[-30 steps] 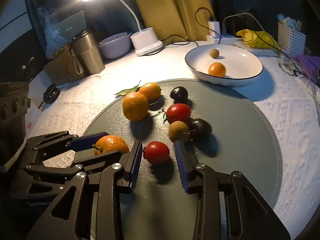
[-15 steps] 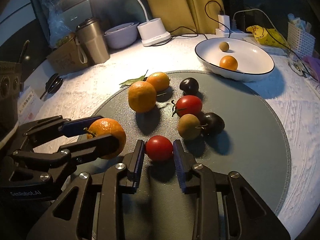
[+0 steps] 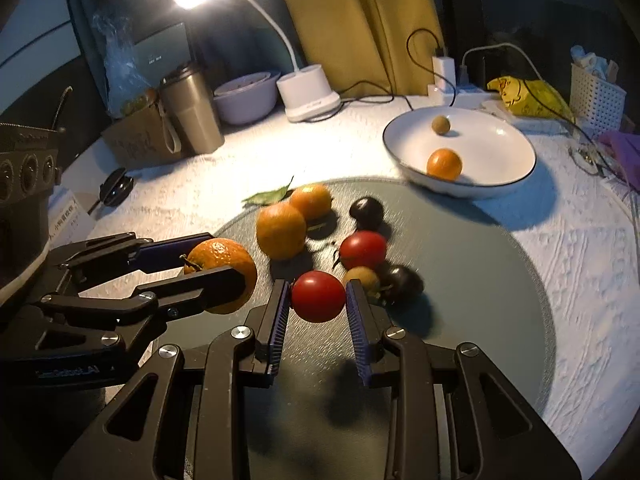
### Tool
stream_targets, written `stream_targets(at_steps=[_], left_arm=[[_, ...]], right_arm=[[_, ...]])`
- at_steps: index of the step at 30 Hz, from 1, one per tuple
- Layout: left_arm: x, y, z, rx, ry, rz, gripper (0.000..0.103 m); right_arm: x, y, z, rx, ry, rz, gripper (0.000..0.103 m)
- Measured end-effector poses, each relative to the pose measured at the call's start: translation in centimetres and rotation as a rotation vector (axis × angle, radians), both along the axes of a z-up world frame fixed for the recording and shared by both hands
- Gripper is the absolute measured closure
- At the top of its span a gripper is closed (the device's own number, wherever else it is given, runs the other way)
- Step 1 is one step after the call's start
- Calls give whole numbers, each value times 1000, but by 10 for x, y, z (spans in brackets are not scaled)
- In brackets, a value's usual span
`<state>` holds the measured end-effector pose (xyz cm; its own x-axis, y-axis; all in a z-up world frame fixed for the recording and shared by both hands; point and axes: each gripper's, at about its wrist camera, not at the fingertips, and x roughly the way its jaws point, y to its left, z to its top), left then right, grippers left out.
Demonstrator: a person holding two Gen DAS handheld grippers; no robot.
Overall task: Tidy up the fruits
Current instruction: 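Grasp the large tangerine with the left gripper while the right gripper grasps a red cherry tomato, then carry the tangerine and tomato to the white bowl and release both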
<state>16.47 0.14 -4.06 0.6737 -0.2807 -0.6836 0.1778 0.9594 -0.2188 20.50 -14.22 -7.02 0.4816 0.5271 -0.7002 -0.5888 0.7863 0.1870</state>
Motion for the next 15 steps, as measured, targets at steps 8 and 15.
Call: stream_targets(at_steps=[8,15], left_arm=[[17,-6,8,18,-8,3,59],[37,-12,14,30,-13,-4,59]], right_arm=[[22,-20,16,24,-40,-38,72],[46,-37,23,39,-62,-69,72]])
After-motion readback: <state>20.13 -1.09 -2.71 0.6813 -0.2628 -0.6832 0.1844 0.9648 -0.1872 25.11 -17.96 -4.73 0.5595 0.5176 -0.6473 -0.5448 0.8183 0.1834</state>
